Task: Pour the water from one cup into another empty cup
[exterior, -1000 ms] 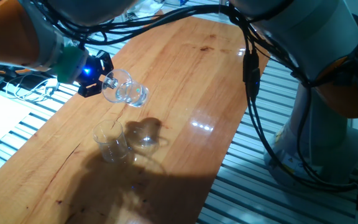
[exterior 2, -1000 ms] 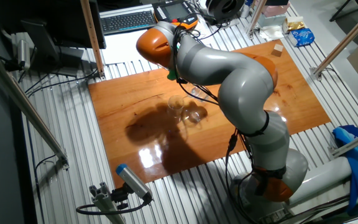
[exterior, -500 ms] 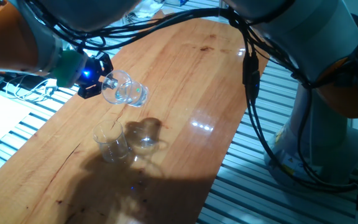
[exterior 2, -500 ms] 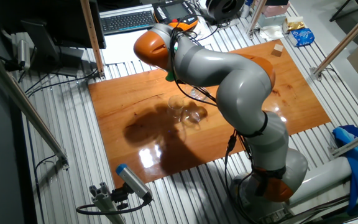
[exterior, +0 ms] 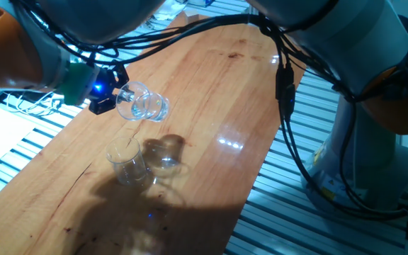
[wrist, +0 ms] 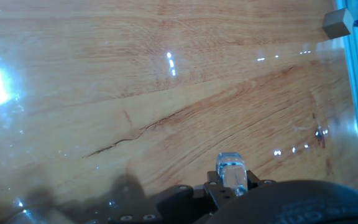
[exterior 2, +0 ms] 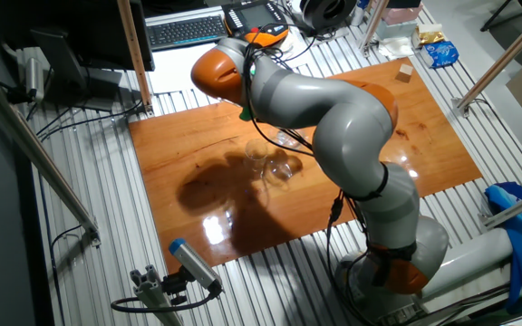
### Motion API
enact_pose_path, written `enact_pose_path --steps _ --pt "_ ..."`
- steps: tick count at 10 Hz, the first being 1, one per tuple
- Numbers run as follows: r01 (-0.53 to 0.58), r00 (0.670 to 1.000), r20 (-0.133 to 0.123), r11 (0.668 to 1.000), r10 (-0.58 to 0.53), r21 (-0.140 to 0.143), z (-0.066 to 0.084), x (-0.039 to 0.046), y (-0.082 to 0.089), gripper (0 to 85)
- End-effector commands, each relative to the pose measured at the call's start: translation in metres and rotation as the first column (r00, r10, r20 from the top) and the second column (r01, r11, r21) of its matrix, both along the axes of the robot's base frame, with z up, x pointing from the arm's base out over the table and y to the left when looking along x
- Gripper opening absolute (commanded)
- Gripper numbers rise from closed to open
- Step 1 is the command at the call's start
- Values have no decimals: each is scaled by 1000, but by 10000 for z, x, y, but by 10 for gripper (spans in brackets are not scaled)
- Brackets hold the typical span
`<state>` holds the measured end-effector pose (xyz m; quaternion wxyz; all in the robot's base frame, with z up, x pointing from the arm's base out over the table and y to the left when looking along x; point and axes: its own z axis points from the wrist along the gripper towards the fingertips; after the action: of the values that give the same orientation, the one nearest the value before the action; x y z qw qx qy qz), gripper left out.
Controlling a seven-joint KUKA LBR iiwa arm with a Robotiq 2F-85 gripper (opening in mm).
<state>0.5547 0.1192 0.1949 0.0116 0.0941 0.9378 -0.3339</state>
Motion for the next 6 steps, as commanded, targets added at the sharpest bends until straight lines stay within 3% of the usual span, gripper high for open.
enact_pose_path --steps 1,6 --pt "0 1000 4 1000 0 -10 0 -2 2 0" --pt "5 1000 14 999 -4 -37 -10 -24 28 0"
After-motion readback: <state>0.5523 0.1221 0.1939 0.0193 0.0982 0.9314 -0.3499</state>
